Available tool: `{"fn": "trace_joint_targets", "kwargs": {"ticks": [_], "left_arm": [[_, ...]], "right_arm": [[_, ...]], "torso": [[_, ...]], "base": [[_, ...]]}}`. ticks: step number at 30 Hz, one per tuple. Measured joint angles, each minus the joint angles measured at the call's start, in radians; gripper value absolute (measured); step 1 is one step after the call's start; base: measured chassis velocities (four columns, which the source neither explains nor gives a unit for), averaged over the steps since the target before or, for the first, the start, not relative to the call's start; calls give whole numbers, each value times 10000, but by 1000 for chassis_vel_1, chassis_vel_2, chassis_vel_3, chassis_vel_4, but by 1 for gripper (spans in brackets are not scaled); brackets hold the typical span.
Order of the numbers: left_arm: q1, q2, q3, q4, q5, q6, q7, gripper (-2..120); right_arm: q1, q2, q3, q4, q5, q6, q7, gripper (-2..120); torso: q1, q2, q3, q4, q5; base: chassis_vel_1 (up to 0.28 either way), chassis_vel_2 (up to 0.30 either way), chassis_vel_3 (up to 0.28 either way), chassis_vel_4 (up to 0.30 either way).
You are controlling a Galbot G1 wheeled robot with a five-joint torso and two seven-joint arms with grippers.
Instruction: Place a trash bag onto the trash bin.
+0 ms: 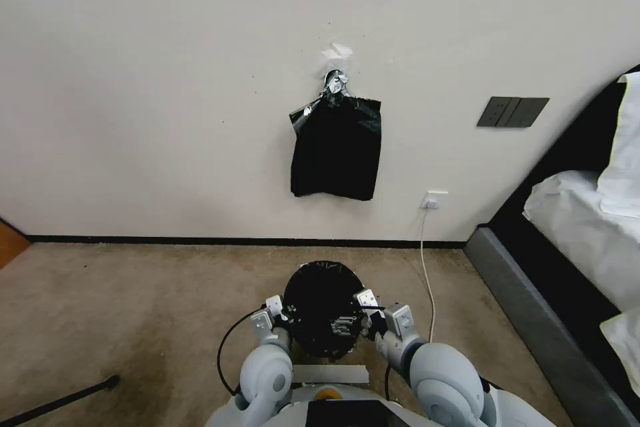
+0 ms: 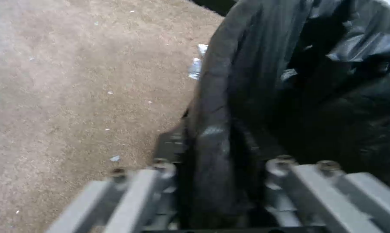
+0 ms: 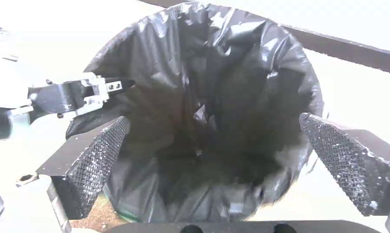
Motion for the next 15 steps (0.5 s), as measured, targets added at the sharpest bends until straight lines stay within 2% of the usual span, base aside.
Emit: {"fn": "trace_joint_targets", "kwargs": {"ticks": [2, 4, 6, 8, 9, 10, 12, 13, 14, 15], "left_arm": [[83, 138, -42, -165, 34, 45, 209, 45], [120, 183, -53, -222, 74, 50, 281, 48], [436, 476, -128, -568, 833, 58, 906, 57], [498, 528, -150, -620, 1040, 41, 1051, 61], [801, 757, -270, -734, 2113, -562, 2016, 68], [801, 757, -270, -734, 2113, -562, 2016, 68], [1148, 988, -692, -527, 3933, -2463, 3608, 79], [1148, 988, -692, -527, 3933, -2463, 3608, 79], [1357, 1022, -1112, -333, 4980, -3515, 4391, 86], [1463, 1015, -1331, -304, 5344, -3917, 4662, 91]], "right_arm": [[-82, 30, 138, -8, -77, 122, 3, 100], [-117, 46, 209, -8, -90, 164, -4, 100], [-343, 157, 661, -8, -307, 448, -224, 100], [-423, 193, 771, -11, -391, 537, -321, 100], [-767, 354, 1193, -98, -969, 1072, -889, 100], [-767, 354, 1193, -98, -969, 1072, -889, 100], [-1608, 781, 2055, -465, -2360, 2526, -2297, 100], [-1608, 781, 2055, -465, -2360, 2526, -2297, 100], [-2134, 1119, 2536, -758, -3085, 3442, -2871, 100], [-2420, 1353, 2826, -1020, -3581, 4074, -3153, 100]], "torso": [[0, 0, 0, 0, -1], [0, 0, 0, -1, -1], [0, 0, -1, 1, -2], [0, 0, 0, 1, -1], [0, 0, -1, 1, 0], [0, 0, -1, 1, 0], [0, 0, -1, 0, 0], [0, 0, -1, 0, 0], [0, 0, -2, -3, -6], [0, 0, -2, -1, -3]], "base": [[0, 0, 0, 0], [0, 0, 0, 0], [0, 0, 0, 0], [0, 0, 0, 0], [0, 0, 0, 0], [0, 0, 0, 0], [0, 0, 0, 0], [0, 0, 0, 0], [0, 0, 0, 0], [0, 0, 0, 0]]}}
